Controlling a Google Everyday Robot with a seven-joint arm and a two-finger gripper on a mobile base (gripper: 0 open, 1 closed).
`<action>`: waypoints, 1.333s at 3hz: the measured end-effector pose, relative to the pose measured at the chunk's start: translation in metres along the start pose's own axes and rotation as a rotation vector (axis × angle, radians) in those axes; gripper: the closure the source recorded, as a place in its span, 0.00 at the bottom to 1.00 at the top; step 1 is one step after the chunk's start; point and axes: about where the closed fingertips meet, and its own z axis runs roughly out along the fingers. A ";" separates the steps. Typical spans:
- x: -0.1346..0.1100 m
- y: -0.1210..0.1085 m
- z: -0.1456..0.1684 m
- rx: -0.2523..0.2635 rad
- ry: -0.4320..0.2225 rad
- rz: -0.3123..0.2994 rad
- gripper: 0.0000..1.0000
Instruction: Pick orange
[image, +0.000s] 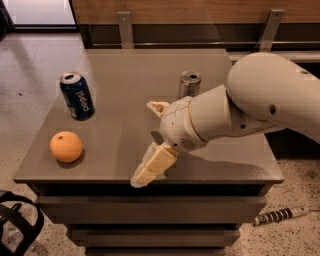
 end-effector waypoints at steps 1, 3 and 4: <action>-0.010 -0.002 0.029 -0.023 -0.035 -0.010 0.00; -0.046 -0.007 0.075 -0.070 -0.057 -0.033 0.00; -0.055 -0.003 0.098 -0.106 -0.065 -0.019 0.00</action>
Offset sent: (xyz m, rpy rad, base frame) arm 0.0320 0.0885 -0.0140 0.0890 0.0183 0.0792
